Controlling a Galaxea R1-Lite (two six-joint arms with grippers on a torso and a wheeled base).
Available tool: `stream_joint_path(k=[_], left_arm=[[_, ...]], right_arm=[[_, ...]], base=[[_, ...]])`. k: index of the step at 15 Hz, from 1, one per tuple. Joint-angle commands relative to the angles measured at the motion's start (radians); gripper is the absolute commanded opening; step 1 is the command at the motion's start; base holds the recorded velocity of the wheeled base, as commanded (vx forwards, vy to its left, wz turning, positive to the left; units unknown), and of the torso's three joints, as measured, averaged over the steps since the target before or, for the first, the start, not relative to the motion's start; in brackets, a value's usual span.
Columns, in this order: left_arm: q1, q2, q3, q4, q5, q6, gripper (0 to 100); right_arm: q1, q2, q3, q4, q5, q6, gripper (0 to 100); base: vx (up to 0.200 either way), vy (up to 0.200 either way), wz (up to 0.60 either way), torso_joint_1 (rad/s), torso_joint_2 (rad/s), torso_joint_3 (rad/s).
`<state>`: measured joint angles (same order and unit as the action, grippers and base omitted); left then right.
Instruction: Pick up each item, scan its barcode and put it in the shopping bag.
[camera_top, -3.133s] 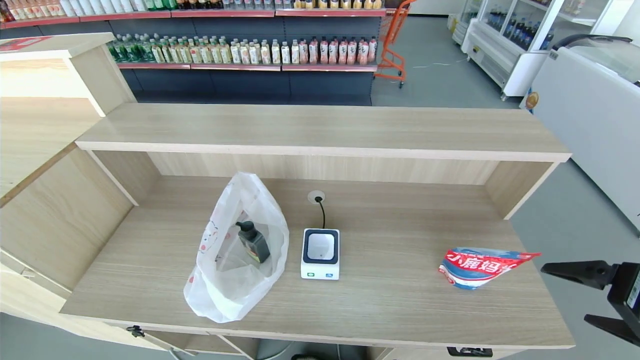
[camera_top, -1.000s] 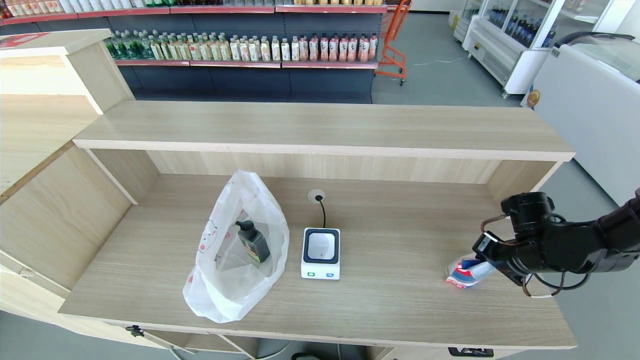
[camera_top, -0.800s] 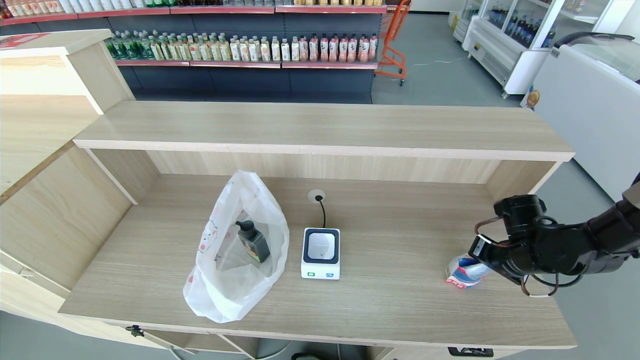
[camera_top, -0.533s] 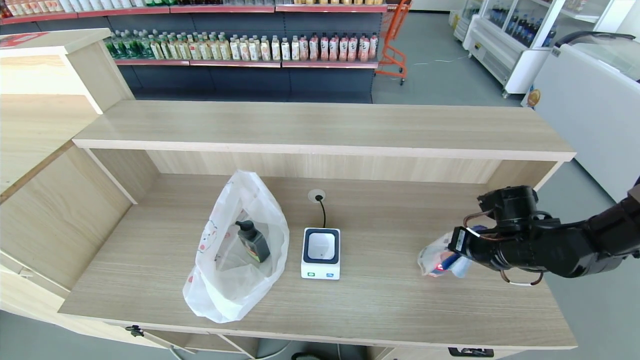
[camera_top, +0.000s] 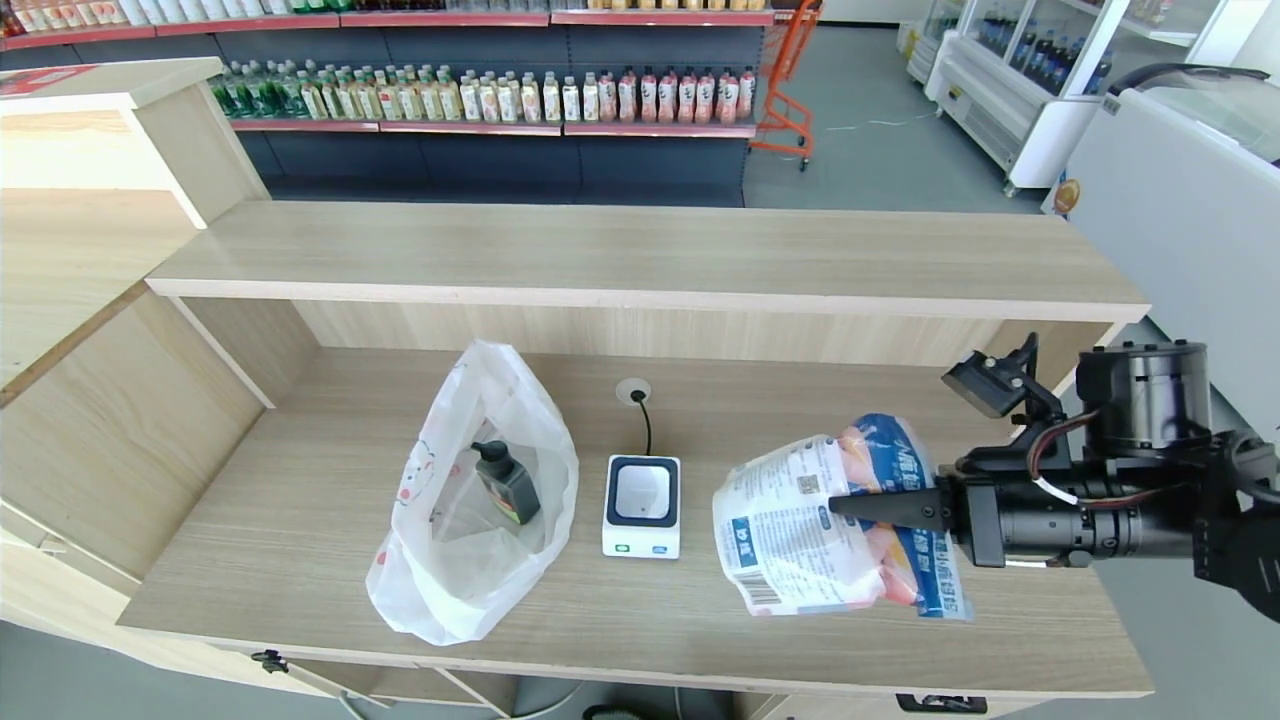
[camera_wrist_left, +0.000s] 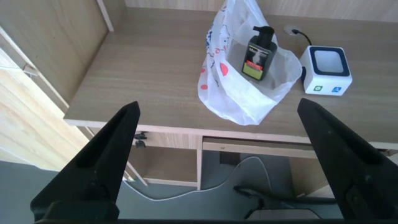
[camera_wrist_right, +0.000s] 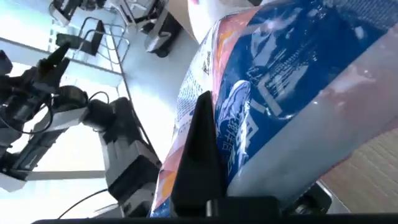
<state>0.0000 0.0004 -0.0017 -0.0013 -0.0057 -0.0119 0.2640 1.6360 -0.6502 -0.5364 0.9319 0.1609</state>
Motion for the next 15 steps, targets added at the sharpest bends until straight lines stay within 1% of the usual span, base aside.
stream_joint_path(k=[1, 3, 5, 6, 8, 9, 11, 13, 14, 15], left_arm=[[0.000, 0.000, 0.000, 0.000, 0.000, 0.000, 100], [0.000, 0.000, 0.000, 0.000, 0.000, 0.000, 100], [0.000, 0.000, 0.000, 0.000, 0.000, 0.000, 100], [0.000, 0.000, 0.000, 0.000, 0.000, 0.000, 100], [0.000, 0.000, 0.000, 0.000, 0.000, 0.000, 100], [0.000, 0.000, 0.000, 0.000, 0.000, 0.000, 100], [0.000, 0.000, 0.000, 0.000, 0.000, 0.000, 100], [0.000, 0.000, 0.000, 0.000, 0.000, 0.000, 100], [0.000, 0.000, 0.000, 0.000, 0.000, 0.000, 100], [0.000, 0.000, 0.000, 0.000, 0.000, 0.000, 100]], right_arm=[[0.041, -0.073, 0.014, -0.001, 0.021, 0.031, 0], [0.050, -0.096, 0.030, -0.001, 0.084, 0.032, 0], [0.066, -0.111, 0.037, 0.001, 0.093, 0.032, 0], [0.077, -0.127, 0.061, -0.002, 0.093, 0.011, 0], [0.083, -0.139, 0.095, 0.006, 0.093, -0.101, 0], [0.083, -0.140, 0.096, 0.007, 0.091, -0.118, 0], [0.084, -0.143, 0.078, 0.029, 0.087, -0.075, 0], [0.098, -0.157, 0.060, 0.039, 0.085, 0.008, 0], [0.121, -0.162, 0.053, 0.039, 0.081, 0.072, 0], [0.126, -0.157, 0.053, 0.039, 0.071, 0.088, 0]], base=[[0.000, 0.000, 0.00, 0.000, 0.00, 0.000], [0.000, 0.000, 0.00, 0.000, 0.00, 0.000], [0.000, 0.000, 0.00, 0.000, 0.00, 0.000], [0.000, 0.000, 0.00, 0.000, 0.00, 0.000], [0.000, 0.000, 0.00, 0.000, 0.00, 0.000], [0.000, 0.000, 0.00, 0.000, 0.00, 0.000], [0.000, 0.000, 0.00, 0.000, 0.00, 0.000], [0.000, 0.000, 0.00, 0.000, 0.00, 0.000], [0.000, 0.000, 0.00, 0.000, 0.00, 0.000], [0.000, 0.000, 0.00, 0.000, 0.00, 0.000]])
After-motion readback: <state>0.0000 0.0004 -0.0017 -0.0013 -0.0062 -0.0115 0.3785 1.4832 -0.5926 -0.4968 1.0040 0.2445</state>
